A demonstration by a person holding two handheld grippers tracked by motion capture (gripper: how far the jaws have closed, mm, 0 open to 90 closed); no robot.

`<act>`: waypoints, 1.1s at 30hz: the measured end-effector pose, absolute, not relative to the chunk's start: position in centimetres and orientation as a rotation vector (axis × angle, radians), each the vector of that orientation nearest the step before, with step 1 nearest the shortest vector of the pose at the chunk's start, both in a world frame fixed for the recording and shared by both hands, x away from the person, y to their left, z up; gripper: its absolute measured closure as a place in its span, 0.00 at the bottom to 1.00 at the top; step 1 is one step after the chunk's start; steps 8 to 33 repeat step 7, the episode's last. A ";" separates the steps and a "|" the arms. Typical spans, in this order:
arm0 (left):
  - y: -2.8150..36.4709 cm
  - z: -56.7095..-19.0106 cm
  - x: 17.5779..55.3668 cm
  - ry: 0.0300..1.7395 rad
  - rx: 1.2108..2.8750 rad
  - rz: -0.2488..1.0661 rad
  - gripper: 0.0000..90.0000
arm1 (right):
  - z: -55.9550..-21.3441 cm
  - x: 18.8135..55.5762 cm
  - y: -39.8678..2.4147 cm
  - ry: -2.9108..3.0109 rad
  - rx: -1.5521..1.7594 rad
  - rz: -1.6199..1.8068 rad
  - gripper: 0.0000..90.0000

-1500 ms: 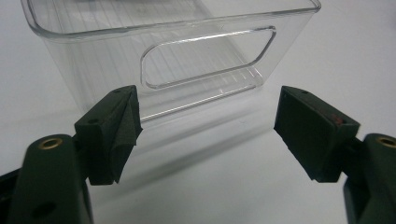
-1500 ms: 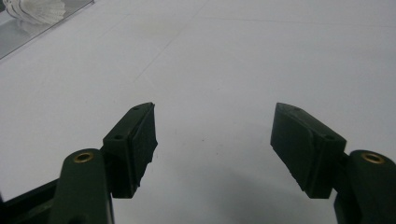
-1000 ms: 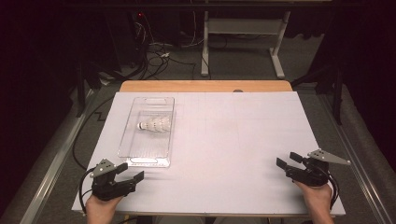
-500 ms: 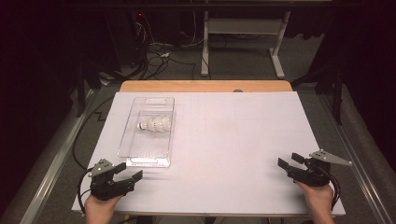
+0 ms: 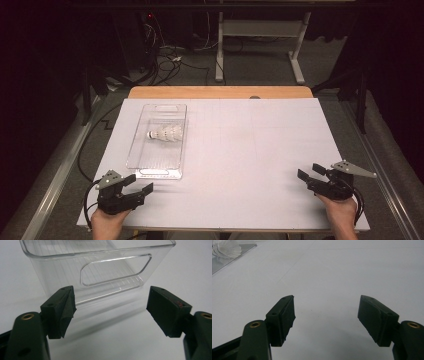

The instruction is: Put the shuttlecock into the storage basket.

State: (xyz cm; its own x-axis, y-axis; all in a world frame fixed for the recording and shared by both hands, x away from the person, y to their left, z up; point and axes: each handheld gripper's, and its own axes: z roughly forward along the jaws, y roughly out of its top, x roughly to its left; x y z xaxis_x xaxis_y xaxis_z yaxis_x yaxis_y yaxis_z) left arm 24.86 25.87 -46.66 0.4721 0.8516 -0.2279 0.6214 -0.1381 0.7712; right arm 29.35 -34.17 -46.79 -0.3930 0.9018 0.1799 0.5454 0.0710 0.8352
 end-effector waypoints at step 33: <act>25.9 -46.7 25.0 1.238 1.857 0.328 0.27 | -46.7 29.3 -34.2 1.962 1.418 1.276 0.34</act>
